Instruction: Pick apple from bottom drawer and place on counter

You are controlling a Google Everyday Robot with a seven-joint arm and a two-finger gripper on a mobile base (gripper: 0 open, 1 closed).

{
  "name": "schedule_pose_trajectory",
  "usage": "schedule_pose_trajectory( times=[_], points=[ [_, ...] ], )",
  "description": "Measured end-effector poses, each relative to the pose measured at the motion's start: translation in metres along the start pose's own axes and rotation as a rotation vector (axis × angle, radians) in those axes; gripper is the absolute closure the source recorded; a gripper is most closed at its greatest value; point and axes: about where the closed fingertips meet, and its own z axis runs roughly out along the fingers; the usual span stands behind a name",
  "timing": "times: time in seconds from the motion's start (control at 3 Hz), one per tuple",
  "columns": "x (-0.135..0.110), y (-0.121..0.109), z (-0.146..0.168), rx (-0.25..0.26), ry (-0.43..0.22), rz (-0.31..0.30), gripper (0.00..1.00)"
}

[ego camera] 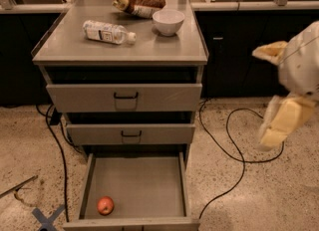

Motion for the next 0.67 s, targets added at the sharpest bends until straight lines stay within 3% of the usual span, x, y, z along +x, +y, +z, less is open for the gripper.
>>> schedule_pose_trajectory(
  times=[0.67],
  points=[
    [0.003,0.071,0.119,-0.100,-0.068,-0.033,0.00]
  ],
)
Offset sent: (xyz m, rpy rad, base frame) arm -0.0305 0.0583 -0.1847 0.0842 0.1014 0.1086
